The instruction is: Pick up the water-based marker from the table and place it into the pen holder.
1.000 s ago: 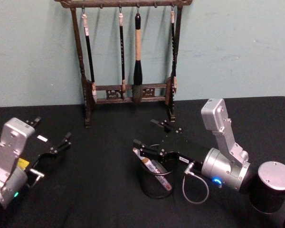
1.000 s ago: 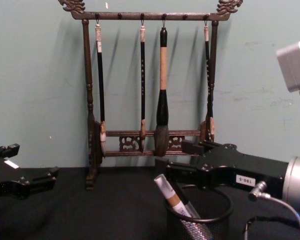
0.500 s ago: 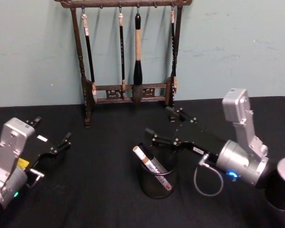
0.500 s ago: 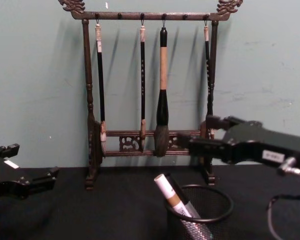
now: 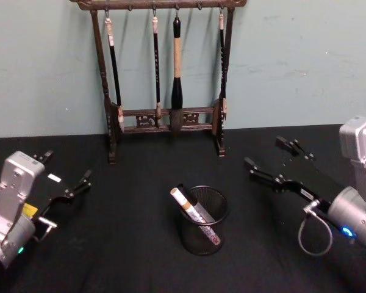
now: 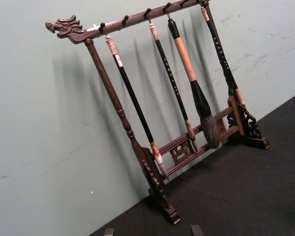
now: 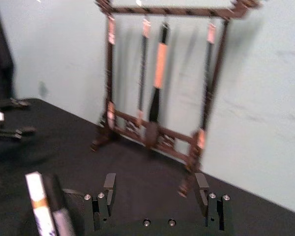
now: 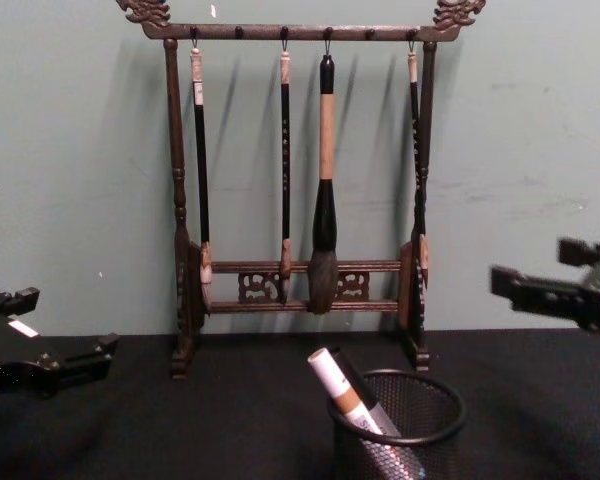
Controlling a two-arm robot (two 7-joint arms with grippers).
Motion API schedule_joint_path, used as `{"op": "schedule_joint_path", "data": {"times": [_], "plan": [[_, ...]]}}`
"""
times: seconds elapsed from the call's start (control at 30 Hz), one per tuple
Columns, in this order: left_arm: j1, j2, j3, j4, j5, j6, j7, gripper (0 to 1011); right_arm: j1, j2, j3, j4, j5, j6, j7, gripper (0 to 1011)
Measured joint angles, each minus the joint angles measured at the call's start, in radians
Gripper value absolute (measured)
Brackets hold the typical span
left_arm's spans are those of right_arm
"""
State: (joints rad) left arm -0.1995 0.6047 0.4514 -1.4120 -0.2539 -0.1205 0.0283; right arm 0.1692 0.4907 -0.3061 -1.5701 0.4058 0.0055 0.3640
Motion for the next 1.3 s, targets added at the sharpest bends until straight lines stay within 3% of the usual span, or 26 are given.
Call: {"op": "schedule_joint_path", "data": {"times": [0.03, 0.23, 0.57, 1.3], "plan": [[0.000, 0.000, 0.000, 0.000, 0.000, 0.000, 0.000, 1008, -0.028, 0.003, 0.019, -0.005, -0.018, 0.010, -0.032, 1000], [0.000, 0.000, 0.000, 0.000, 0.000, 0.000, 0.000, 1008, -0.079, -0.017, 0.049, 0.035, -0.068, 0.016, -0.090, 1000], [0.000, 0.000, 0.000, 0.000, 0.000, 0.000, 0.000, 1008, -0.087, -0.057, 0.060, 0.084, -0.105, -0.011, -0.098, 1000], [0.000, 0.000, 0.000, 0.000, 0.000, 0.000, 0.000, 1008, -0.086, -0.053, 0.059, 0.079, -0.100, -0.008, -0.095, 1000]]}}
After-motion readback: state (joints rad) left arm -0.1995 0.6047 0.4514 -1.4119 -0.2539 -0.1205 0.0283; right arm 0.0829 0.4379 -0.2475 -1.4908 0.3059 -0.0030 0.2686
